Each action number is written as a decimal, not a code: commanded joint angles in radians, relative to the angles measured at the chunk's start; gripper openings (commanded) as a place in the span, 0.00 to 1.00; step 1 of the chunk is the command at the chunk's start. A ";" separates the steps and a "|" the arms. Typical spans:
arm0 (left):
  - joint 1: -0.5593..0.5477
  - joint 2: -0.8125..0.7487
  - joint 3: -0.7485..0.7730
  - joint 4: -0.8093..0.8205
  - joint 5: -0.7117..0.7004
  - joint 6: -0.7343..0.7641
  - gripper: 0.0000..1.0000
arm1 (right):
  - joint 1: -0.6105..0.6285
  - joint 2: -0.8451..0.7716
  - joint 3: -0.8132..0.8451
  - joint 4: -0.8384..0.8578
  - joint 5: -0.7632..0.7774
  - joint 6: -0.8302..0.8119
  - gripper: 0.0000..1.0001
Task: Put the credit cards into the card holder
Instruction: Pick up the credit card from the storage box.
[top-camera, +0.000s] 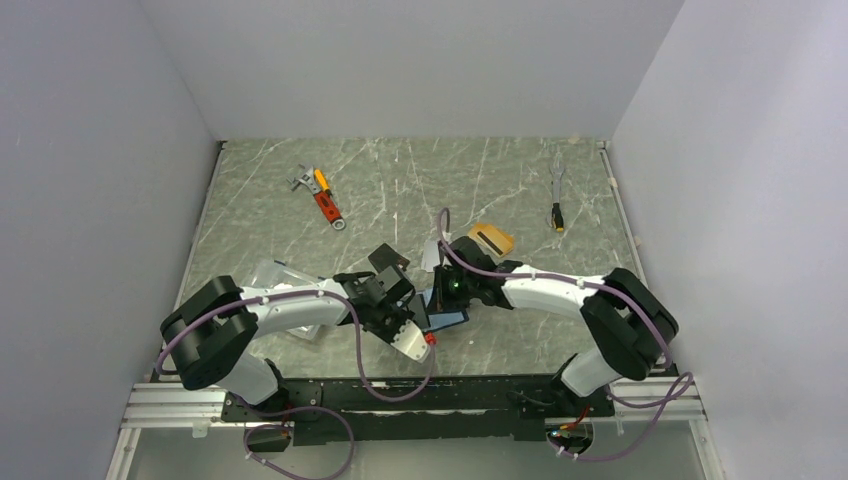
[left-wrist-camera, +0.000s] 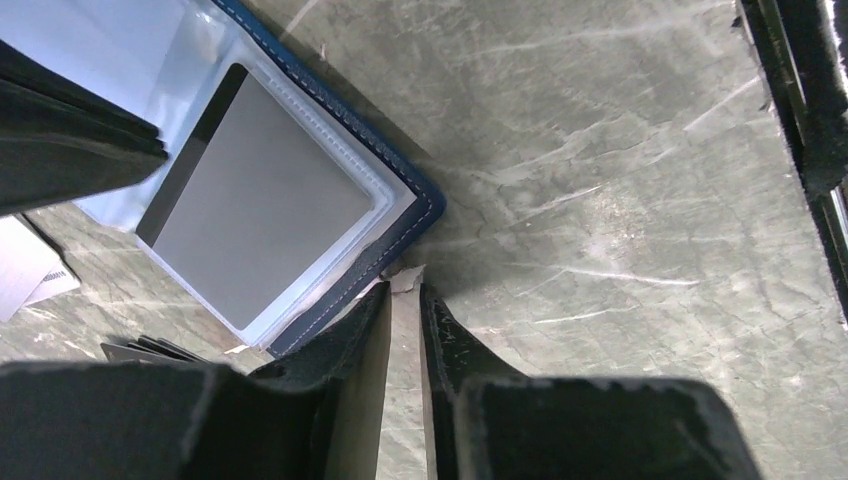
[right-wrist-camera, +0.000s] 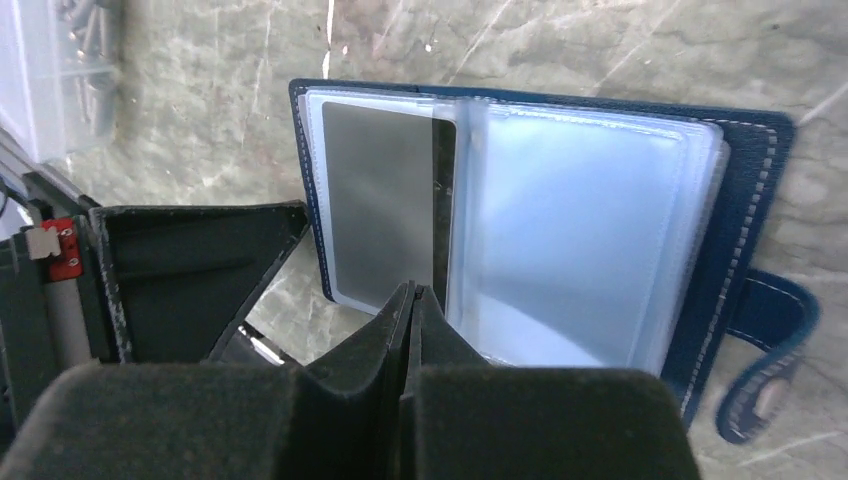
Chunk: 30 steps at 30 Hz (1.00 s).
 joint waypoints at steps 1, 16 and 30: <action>0.013 -0.011 0.033 -0.043 0.003 0.013 0.25 | -0.052 -0.060 -0.020 -0.016 -0.013 -0.018 0.00; 0.220 -0.060 0.260 -0.349 0.158 -0.081 0.40 | -0.122 0.076 0.089 -0.041 0.188 -0.121 0.18; 0.356 0.212 0.602 -0.304 0.261 -0.247 0.38 | -0.084 -0.182 -0.053 -0.148 0.239 -0.035 0.12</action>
